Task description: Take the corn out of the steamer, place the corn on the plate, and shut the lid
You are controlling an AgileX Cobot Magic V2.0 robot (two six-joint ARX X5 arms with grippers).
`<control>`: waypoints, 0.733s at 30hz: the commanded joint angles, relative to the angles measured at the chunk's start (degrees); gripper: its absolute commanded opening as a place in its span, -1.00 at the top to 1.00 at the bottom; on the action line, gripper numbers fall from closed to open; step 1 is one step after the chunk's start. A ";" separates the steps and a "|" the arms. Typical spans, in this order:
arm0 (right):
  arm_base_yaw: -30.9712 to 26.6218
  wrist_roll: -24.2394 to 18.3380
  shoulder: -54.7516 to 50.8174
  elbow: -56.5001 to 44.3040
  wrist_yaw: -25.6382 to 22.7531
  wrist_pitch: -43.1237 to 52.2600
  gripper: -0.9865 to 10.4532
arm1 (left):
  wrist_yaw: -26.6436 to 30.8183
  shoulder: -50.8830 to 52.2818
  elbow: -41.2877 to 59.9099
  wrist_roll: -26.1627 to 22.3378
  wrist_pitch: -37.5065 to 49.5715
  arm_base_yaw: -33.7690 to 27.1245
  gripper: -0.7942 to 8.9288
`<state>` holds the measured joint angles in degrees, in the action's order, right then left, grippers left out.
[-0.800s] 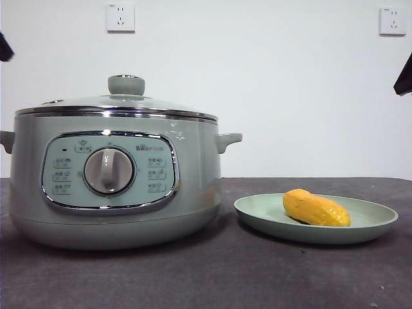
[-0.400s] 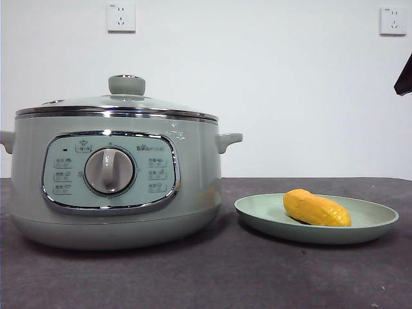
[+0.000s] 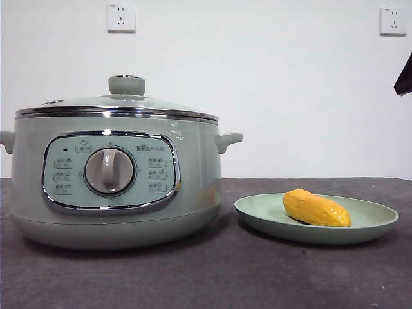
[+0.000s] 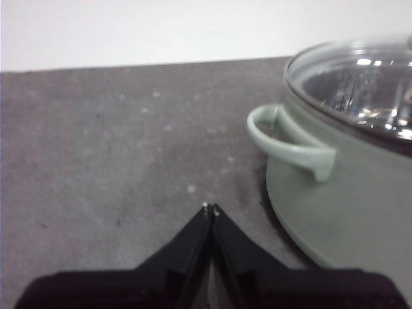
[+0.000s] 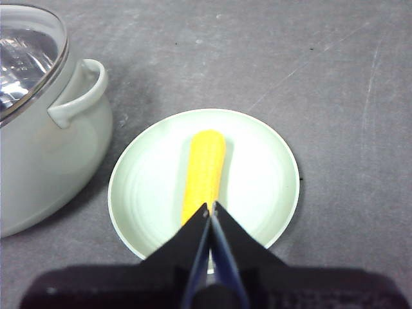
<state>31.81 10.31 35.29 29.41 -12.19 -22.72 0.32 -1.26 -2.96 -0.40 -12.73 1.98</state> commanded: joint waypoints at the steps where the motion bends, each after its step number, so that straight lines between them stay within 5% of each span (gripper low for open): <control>1: 0.04 0.57 -0.07 -0.39 -0.13 0.28 0.83 | -0.57 1.18 2.03 0.83 0.81 -0.61 0.84; 22: 0.04 0.57 -0.07 -0.37 -0.13 0.24 0.83 | -0.42 1.16 2.34 0.81 1.16 -0.94 0.84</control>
<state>31.81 10.33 35.29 29.41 -12.19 -22.74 -0.05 -0.25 -1.48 0.05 -11.73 1.26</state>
